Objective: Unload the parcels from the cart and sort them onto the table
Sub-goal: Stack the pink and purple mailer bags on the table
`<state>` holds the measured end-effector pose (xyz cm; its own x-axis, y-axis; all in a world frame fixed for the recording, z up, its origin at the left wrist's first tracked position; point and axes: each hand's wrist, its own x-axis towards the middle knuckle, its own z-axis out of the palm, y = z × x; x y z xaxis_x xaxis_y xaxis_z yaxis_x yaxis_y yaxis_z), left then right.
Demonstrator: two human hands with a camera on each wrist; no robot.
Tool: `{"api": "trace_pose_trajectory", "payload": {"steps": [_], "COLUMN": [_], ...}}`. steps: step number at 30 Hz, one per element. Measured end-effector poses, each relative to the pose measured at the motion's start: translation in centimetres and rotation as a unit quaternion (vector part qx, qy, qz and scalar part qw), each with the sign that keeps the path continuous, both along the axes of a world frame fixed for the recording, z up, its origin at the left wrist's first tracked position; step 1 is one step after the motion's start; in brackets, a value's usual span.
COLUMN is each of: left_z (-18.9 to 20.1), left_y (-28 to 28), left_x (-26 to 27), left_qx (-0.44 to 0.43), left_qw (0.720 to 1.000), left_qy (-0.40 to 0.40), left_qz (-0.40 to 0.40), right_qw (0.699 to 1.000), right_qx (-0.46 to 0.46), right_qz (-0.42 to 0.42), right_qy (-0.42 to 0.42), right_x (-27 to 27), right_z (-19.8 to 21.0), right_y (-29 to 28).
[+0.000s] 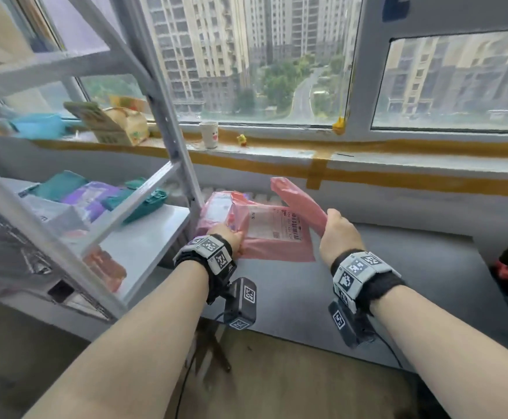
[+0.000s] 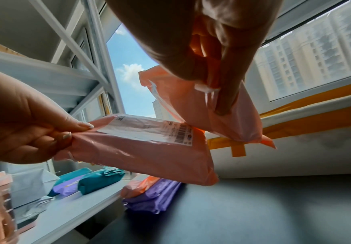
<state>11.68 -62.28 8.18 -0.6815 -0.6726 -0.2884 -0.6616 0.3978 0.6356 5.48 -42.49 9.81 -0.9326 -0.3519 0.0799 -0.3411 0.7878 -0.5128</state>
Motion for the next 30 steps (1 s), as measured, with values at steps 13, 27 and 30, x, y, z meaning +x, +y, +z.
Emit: {"api": "trace_pose_trajectory", "payload": {"steps": [13,27,30], "left_z": [-3.1,-7.1,-7.2], "left_y": [-11.8,-13.6,-13.8], "left_x": [-1.4,-10.1,-9.8], "left_qx": [0.259,0.441,0.394], "left_qw": [0.929,0.840,0.867], "left_qy": [0.127,0.120,0.091], "left_qz": [0.230,0.293,0.292], "right_qw": [0.999,0.988,0.981], "right_qx": [0.010,0.011,-0.017], "right_qz": [0.041,0.149,0.194], "right_qy": [-0.008,-0.026,0.006], "right_x": [-5.4,-16.8,-17.8], "right_z": [-0.7,-4.7,-5.6], "right_y": [-12.6,-19.9,-21.6]}}
